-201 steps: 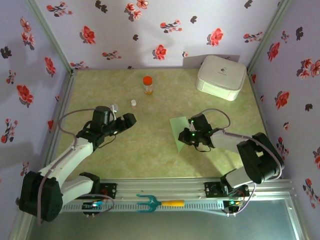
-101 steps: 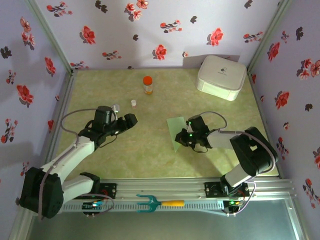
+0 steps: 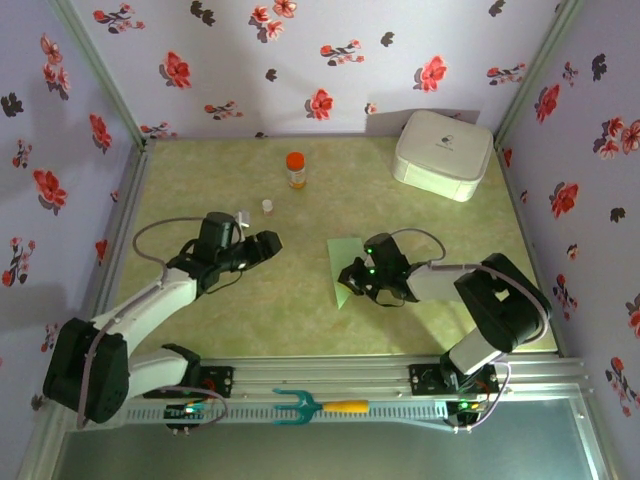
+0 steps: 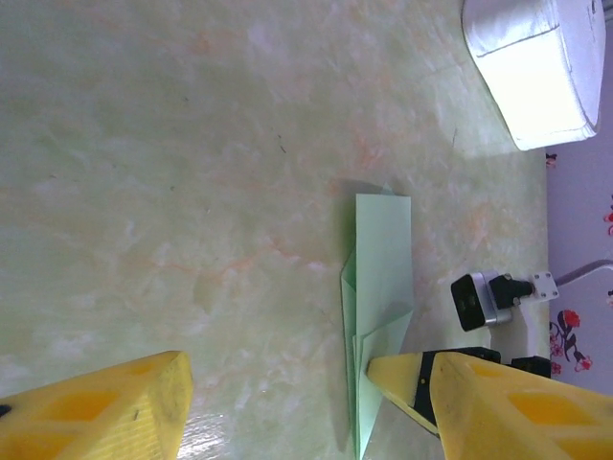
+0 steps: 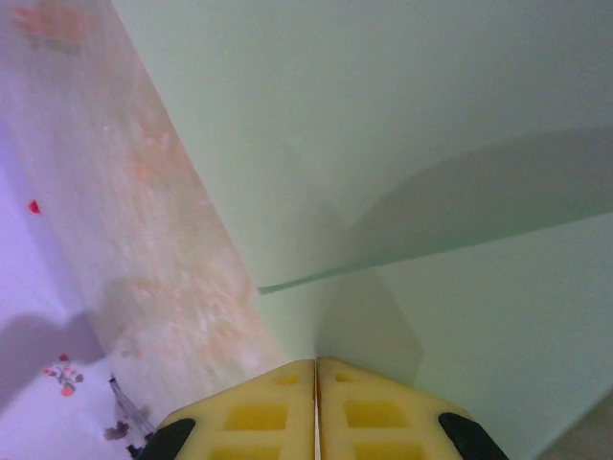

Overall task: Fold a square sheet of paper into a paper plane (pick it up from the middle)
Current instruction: Move the paper to the center of the table.

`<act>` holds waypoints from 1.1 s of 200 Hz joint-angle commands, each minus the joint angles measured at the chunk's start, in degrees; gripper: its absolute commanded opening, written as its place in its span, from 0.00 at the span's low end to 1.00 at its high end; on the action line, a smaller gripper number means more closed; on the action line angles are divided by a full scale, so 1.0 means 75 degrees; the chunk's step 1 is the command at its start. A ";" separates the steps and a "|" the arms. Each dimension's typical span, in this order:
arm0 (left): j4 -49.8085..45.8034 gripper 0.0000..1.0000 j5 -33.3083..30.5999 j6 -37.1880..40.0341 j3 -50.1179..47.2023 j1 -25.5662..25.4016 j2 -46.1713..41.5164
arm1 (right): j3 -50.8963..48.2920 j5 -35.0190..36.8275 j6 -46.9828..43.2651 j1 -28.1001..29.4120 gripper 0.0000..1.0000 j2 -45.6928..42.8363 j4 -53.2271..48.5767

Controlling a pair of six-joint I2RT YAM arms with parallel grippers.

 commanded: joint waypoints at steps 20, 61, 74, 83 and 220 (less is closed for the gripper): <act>0.0556 0.62 0.0146 -0.0185 0.0490 -0.0465 0.0618 | -0.0236 0.0274 0.0614 0.0032 0.12 -0.0731 0.0564; 0.0891 0.60 0.0272 -0.0205 0.1121 -0.0950 0.1649 | -0.0320 0.1134 -0.0488 -0.0554 0.18 -0.2019 -0.1382; 0.0911 0.57 0.0348 -0.0180 0.1471 -0.1148 0.2071 | -0.0332 0.1330 -0.0738 -0.0847 0.20 -0.2237 -0.2038; 0.0995 0.56 0.0417 -0.0175 0.1697 -0.1284 0.2418 | -0.0343 0.1383 -0.0825 -0.1053 0.21 -0.2316 -0.2357; 0.1901 0.38 0.1410 -0.0649 0.3404 -0.1936 0.5674 | -0.0864 0.0949 -0.0900 -0.1544 0.34 -0.2667 -0.2022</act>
